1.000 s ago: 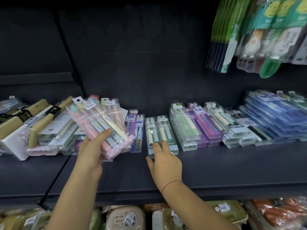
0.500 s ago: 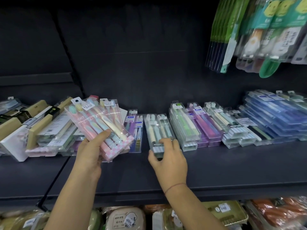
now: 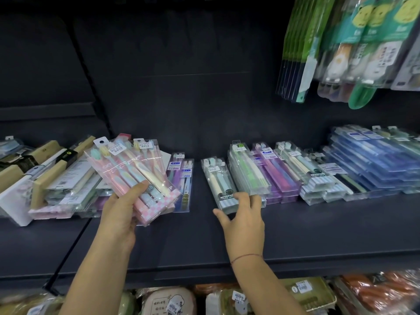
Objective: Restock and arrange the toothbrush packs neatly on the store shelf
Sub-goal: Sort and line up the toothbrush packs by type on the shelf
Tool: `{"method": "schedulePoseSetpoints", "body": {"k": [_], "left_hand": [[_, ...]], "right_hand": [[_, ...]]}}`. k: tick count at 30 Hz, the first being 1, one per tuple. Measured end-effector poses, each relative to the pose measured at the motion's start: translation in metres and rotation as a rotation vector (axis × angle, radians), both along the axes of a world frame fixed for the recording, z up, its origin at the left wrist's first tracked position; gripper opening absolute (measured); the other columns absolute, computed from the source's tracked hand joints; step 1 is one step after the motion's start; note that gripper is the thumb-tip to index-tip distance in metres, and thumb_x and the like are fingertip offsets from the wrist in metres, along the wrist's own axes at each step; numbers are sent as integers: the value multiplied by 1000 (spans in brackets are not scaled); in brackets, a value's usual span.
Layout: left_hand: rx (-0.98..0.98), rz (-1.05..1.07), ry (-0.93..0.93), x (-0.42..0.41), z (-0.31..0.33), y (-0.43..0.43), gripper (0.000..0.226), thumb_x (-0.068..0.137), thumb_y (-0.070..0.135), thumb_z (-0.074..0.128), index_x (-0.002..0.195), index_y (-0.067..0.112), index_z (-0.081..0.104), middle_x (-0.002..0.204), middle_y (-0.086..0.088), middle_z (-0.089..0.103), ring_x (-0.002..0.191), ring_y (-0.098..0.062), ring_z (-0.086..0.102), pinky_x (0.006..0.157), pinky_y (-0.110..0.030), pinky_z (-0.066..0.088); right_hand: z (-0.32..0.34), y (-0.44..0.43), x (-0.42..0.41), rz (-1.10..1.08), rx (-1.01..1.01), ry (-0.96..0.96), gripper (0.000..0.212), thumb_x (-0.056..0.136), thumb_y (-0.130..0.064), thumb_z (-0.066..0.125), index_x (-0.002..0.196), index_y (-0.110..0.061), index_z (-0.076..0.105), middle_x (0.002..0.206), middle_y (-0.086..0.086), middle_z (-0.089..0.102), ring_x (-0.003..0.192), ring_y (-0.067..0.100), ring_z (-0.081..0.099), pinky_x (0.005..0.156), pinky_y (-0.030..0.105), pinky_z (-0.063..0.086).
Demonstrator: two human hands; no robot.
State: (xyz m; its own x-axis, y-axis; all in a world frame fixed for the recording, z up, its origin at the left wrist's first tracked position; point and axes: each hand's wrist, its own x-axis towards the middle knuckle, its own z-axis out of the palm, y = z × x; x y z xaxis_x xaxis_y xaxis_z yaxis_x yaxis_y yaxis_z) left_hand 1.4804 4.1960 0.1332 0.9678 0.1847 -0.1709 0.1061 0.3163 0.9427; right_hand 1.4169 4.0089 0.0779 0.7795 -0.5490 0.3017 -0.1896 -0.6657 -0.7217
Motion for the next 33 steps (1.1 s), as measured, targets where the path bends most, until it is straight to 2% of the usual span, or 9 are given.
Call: {"method": "schedulePoseSetpoints", "body": {"k": [5,12,14,17,19,22,25,29,33], "left_hand": [[-6,3,7,0,0,0,22,86,14,70,107,16,64,90,0,72,76,-14,67,67,-32,50],[-19,-3,12,1,-1,3,31,85,14,71,115,14,65,99,-3,73,81,-15,69,67,-32,50],[-23,-23,22,2,-1,4,34,84,14,72,117,14,65,98,-3,74,81,-15,70,70,-33,52],[-45,-42,38,1,1,7,31,83,13,72,113,14,67,93,-2,76,82,-16,71,81,-38,55],[-62,-23,37,2,3,11,26,83,12,72,108,14,67,92,-2,76,84,-17,71,86,-41,55],[-78,28,30,5,5,18,23,83,12,73,105,16,67,93,0,75,81,-13,71,82,-37,55],[-84,36,34,6,5,20,21,83,13,73,103,18,67,95,-1,75,75,-10,71,83,-37,55],[-77,32,26,5,4,22,19,83,13,72,101,17,67,89,1,76,78,-12,71,86,-38,55],[-73,26,17,5,4,22,26,83,13,73,109,15,66,100,-3,75,85,-15,71,93,-43,53]], "right_hand": [[2,0,3,-12,22,46,48,86,-43,70,123,-21,48,123,0,43,83,17,53,70,26,47],[0,-1,6,29,-29,153,58,95,-43,57,141,-22,31,131,4,50,109,22,58,81,30,50],[2,-2,11,9,-30,181,54,94,-44,57,137,-19,35,122,4,56,102,23,61,75,31,51],[6,-2,19,-46,-47,243,51,93,-48,57,126,-16,35,90,1,62,77,21,61,53,29,43],[7,-3,24,-86,-36,280,51,93,-50,57,121,-14,34,70,-4,53,62,18,53,43,26,31],[8,-2,27,-117,-34,289,52,92,-51,57,115,-12,33,63,-7,45,55,15,47,40,23,26],[7,0,24,-106,28,246,55,90,-50,61,118,-11,33,71,-3,52,61,19,53,45,27,34],[2,4,8,-86,63,166,71,89,-45,64,141,-19,23,84,2,64,70,20,59,55,28,42],[5,4,8,-57,-111,155,64,96,-44,55,149,-32,23,123,-1,59,82,18,64,57,24,39]]}}
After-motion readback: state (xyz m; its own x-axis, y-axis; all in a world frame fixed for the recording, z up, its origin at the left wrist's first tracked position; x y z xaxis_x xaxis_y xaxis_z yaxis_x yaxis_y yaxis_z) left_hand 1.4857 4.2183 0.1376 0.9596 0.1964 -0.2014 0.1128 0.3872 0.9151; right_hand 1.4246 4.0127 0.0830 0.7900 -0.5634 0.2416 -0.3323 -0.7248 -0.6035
